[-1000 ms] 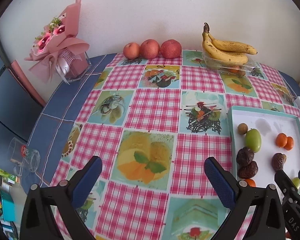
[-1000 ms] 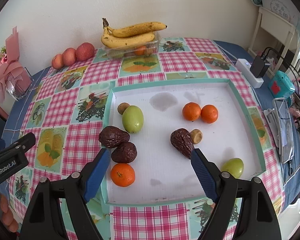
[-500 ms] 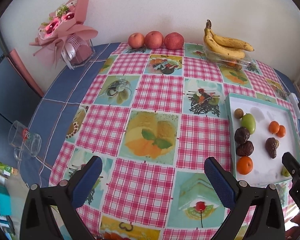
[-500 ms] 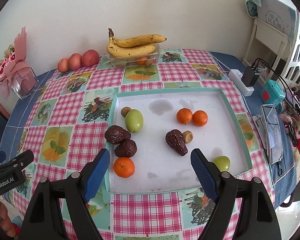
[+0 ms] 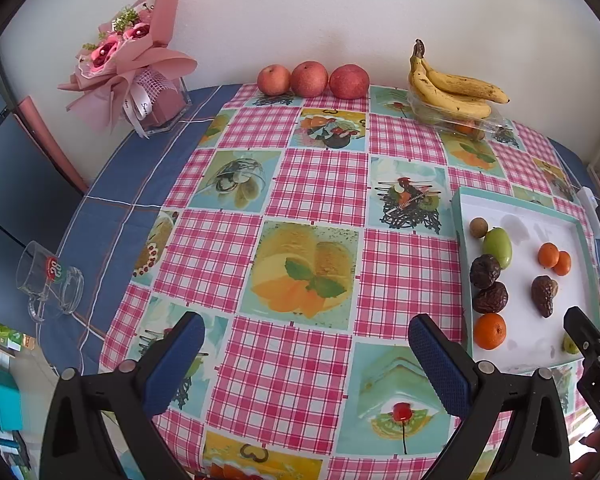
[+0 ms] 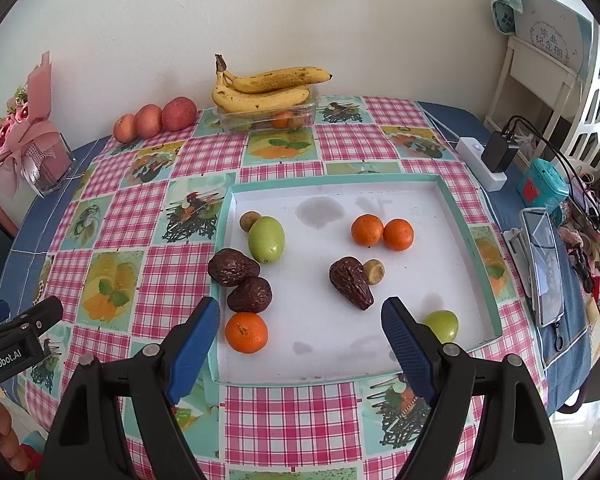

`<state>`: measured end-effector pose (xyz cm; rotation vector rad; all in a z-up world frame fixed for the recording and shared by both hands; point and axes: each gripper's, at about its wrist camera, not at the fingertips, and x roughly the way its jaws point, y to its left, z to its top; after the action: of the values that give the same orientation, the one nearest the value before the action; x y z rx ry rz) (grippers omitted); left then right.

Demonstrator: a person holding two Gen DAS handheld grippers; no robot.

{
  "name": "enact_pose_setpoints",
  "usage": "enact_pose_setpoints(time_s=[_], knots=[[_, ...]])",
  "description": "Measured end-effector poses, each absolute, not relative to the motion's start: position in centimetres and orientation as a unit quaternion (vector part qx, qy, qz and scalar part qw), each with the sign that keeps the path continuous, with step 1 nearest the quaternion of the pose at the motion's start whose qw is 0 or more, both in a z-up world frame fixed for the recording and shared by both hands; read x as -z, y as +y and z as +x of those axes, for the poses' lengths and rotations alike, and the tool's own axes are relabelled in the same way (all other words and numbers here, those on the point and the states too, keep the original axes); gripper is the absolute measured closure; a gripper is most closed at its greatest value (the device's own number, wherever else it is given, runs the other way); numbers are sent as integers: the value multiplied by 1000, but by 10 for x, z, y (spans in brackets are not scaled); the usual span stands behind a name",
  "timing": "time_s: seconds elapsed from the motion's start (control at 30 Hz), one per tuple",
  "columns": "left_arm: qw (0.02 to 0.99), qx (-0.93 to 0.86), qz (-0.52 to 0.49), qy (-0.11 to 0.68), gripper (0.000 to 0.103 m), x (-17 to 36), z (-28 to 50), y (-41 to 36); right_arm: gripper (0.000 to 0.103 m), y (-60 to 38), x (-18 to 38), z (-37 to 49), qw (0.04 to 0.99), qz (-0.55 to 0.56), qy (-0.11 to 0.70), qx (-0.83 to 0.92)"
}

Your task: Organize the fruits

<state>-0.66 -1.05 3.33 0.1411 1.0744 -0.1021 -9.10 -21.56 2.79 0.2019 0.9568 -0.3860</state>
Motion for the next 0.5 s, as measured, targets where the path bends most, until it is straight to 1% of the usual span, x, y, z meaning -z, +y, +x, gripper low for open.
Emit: enact_pose_setpoints(time_s=[0.5], knots=[[854, 45, 70, 513, 0, -31, -5, -10, 19, -216, -26, -90, 862, 98, 461, 187]])
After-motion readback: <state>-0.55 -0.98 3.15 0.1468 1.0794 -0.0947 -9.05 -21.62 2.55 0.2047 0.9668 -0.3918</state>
